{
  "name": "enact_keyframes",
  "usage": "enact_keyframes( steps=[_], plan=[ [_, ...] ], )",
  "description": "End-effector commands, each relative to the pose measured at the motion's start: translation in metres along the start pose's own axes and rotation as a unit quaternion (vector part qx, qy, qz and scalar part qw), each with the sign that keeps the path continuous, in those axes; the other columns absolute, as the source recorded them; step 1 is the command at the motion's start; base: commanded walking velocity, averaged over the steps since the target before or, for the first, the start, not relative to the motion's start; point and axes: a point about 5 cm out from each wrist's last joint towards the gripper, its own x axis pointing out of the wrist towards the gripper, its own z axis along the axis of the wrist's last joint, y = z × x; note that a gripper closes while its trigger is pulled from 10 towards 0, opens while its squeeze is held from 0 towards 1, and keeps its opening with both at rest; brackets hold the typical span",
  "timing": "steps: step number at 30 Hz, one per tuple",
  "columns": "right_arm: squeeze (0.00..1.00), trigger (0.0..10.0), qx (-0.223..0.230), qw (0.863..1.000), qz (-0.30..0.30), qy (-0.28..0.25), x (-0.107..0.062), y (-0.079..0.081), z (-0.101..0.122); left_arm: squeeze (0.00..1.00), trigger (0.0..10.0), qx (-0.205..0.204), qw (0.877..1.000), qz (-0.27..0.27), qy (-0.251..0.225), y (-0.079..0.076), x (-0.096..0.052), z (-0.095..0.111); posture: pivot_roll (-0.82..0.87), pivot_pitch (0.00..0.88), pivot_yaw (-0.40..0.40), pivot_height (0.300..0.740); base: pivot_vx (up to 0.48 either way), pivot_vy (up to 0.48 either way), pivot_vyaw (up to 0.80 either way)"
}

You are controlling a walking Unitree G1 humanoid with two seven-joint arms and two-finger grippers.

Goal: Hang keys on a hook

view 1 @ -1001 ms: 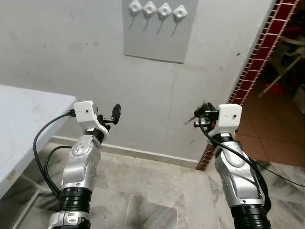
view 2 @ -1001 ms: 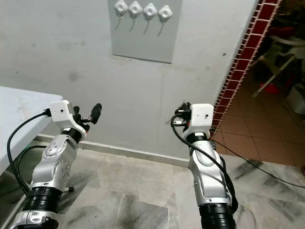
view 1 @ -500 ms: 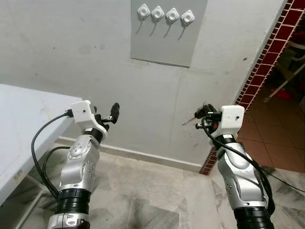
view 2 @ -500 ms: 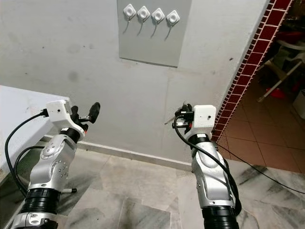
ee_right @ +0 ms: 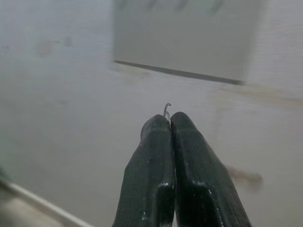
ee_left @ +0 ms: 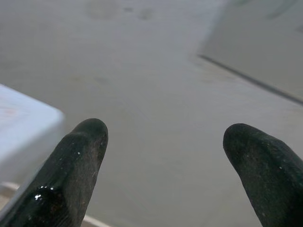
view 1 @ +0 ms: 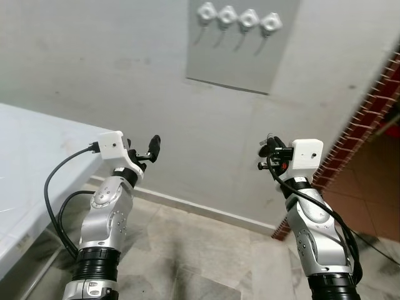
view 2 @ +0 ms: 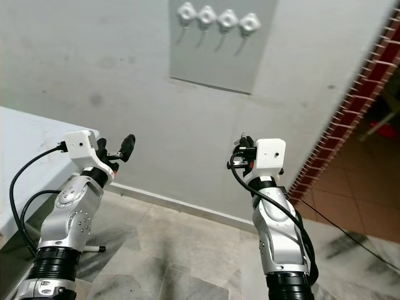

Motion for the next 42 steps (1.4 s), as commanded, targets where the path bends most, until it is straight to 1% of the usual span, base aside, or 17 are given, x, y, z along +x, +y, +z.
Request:
enact_keyframes(
  steps=[1, 11, 29, 32, 36, 38, 39, 42],
  plan=[
    [0.00, 10.0, -0.005, 1.000, -0.009, -0.016, -0.002, -0.008, 0.008, 0.00, 10.0, -0.001, 1.000, -0.015, -0.004, -0.008, 0.002, 0.004, -0.02, 0.000, -0.061, 0.740, 0.472, 0.000, 0.00],
    [0.00, 10.0, -0.004, 1.000, -0.008, -0.015, -0.001, -0.006, 0.008, 0.00, 10.0, 0.012, 1.000, -0.020, -0.002, -0.008, 0.001, 0.004, -0.02, 0.000, -0.064, 0.740, 0.475, 0.000, 0.00],
    [0.00, 10.0, -0.002, 1.000, -0.007, -0.013, -0.001, -0.004, 0.008, 0.00, 10.0, 0.014, 1.000, -0.025, 0.006, -0.010, 0.001, 0.004, -0.01, 0.000, -0.064, 0.740, 0.477, 0.000, 0.00],
    [0.00, 10.0, 0.000, 1.000, -0.009, -0.012, 0.000, -0.004, 0.008, 0.00, 10.0, 0.016, 0.999, -0.028, 0.002, -0.011, 0.001, 0.005, -0.02, 0.000, -0.064, 0.740, 0.000, 0.000, 0.00],
    [0.00, 10.0, -0.007, 1.000, -0.008, -0.009, 0.001, -0.005, 0.008, 0.00, 10.0, 0.038, 0.998, -0.043, 0.001, -0.016, 0.002, 0.008, -0.02, 0.000, -0.067, 0.740, 0.000, 0.000, 0.00],
    [0.00, 10.0, -0.003, 1.000, 0.005, -0.009, 0.002, -0.004, 0.009, 0.00, 10.0, 0.041, 0.997, -0.067, -0.009, -0.023, 0.002, 0.013, -0.02, 0.000, -0.068, 0.740, 0.000, 0.000, 0.00],
    [0.00, 10.0, -0.007, 1.000, 0.015, -0.013, 0.002, -0.003, 0.010, 0.00, 10.0, 0.061, 0.994, -0.085, -0.012, -0.028, 0.002, 0.015, -0.02, 0.000, -0.068, 0.740, 0.000, 0.000, 0.00],
    [0.00, 10.0, -0.011, 0.999, 0.036, -0.017, 0.004, 0.000, 0.012, 0.00, 10.0, 0.084, 0.990, -0.110, -0.019, -0.038, 0.002, 0.019, -0.02, 0.000, -0.071, 0.740, 0.000, 0.000, 0.00]
  ],
)
